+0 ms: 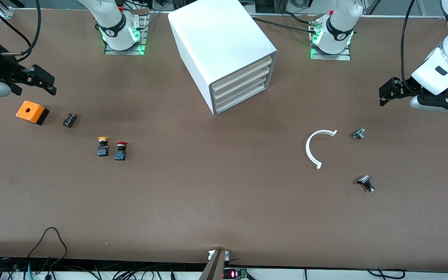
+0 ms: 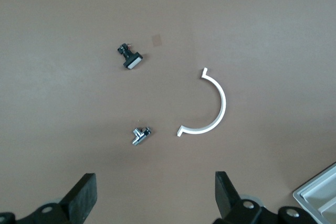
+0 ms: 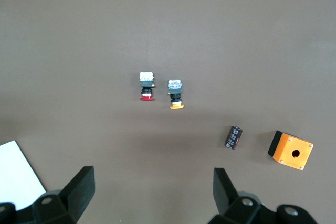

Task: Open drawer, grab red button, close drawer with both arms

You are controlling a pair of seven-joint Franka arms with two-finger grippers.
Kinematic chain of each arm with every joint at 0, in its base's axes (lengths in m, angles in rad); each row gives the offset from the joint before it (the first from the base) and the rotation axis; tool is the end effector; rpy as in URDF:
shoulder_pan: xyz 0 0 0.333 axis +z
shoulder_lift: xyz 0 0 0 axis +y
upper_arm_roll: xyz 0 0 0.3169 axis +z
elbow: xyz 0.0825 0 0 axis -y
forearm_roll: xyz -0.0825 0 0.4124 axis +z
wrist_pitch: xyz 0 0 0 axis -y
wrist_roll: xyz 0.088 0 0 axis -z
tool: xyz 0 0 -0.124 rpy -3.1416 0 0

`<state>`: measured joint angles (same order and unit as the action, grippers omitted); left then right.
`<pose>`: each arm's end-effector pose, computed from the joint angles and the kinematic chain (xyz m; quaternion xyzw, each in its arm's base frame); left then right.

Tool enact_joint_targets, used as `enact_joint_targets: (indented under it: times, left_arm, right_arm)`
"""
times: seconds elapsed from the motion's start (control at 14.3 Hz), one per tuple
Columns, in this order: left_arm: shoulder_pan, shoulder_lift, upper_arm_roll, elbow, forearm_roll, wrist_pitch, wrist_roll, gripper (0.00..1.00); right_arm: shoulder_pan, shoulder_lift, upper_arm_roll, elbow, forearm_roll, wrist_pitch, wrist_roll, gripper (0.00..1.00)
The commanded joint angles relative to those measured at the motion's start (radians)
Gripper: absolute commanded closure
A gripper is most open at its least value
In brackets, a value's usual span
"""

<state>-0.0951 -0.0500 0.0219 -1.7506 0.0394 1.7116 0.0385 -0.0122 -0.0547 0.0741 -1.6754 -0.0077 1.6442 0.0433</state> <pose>0.5743 -0.0375 0.5591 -0.9981 0.0585 -0.0058 0.0189 0.5709 0.0355 0.5938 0.9999 0.0095 0.0120 0.0052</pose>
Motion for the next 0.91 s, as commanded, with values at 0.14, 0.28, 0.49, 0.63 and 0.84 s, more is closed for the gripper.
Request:
enact_joint_targets:
  times: [0.14, 0.28, 0.49, 0.63, 0.84]
  left_arm:
    - [-0.023, 0.041, 0.003, 0.077, -0.009, -0.075, -0.016, 0.01]
    - [-0.023, 0.061, 0.003, 0.097, -0.010, -0.079, -0.020, 0.01]
    - [-0.023, 0.065, 0.001, 0.100, -0.012, -0.082, -0.014, 0.01]
    - [-0.028, 0.067, 0.001, 0.103, -0.012, -0.092, -0.014, 0.01]
    - [-0.034, 0.067, 0.001, 0.105, -0.012, -0.093, -0.014, 0.01]
  right_arm:
    - [-0.019, -0.007, 0.023, 0.000, -0.031, -0.007, 0.000, 0.00]
    - [-0.019, -0.008, 0.021, 0.000, -0.034, -0.014, -0.002, 0.00]
    - [-0.019, -0.007, 0.023, 0.005, -0.031, -0.015, 0.013, 0.00]
    - [-0.019, -0.005, 0.021, 0.005, -0.028, -0.014, 0.013, 0.00]
    - [-0.019, -0.005, 0.023, 0.009, -0.029, -0.014, -0.006, 0.00]
